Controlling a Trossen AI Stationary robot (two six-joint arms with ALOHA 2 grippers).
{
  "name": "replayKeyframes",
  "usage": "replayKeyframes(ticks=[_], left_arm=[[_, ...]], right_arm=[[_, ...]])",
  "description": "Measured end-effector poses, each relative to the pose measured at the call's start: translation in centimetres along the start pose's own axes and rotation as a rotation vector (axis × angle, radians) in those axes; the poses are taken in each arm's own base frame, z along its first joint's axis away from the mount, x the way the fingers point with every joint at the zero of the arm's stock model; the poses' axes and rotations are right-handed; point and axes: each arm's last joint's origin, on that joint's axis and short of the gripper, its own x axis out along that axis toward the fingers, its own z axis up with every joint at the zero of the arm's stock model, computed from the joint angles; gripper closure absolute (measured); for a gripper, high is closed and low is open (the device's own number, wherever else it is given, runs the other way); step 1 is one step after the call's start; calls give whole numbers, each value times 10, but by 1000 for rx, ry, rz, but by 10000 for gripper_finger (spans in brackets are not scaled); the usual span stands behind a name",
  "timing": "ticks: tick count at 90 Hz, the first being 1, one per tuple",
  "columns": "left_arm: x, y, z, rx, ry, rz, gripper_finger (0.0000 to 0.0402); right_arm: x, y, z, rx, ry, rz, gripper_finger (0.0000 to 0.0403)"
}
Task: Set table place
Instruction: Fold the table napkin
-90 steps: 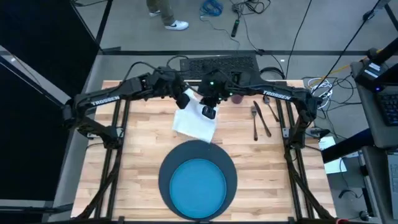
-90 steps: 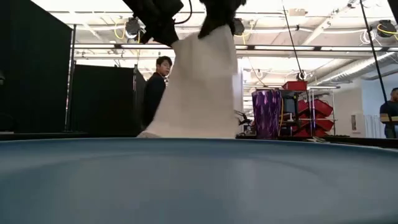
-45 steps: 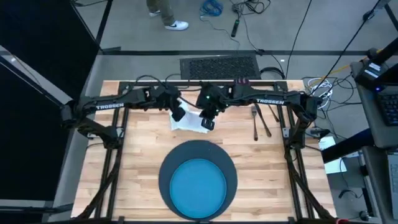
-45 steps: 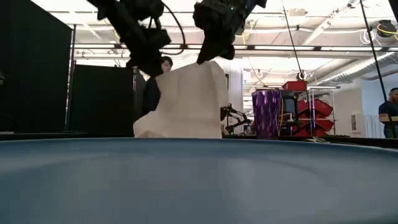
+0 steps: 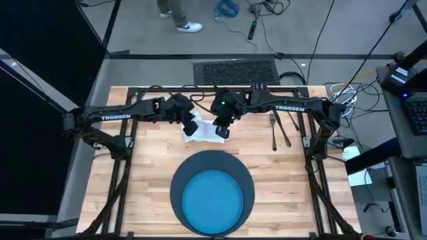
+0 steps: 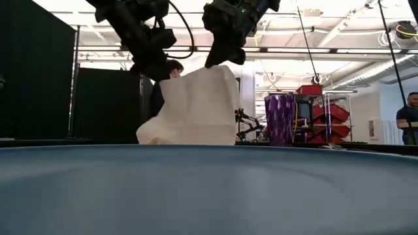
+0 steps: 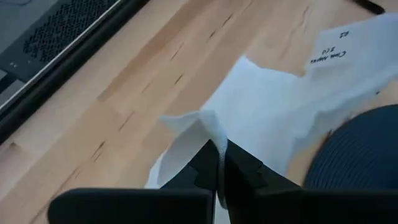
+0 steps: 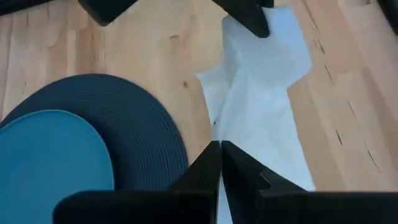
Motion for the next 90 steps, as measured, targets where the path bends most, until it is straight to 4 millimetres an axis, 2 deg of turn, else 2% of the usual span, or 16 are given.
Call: replayKeyframes(ticks=[22, 59, 74, 90], left_arm=[[0, 0, -4, -19, 38, 19, 402], [-1, -4, -10, -188, 79, 45, 402], [-1, -2, -10, -203, 66, 101, 402], [0, 4, -11, -216, 78, 123, 402]], right_arm=[[-3, -20, -3, 35, 29, -40, 403], [33, -31, -11, -13, 122, -97, 403], [34, -39, -10, -13, 117, -125, 402], [32, -55, -12, 25, 130, -147, 366]])
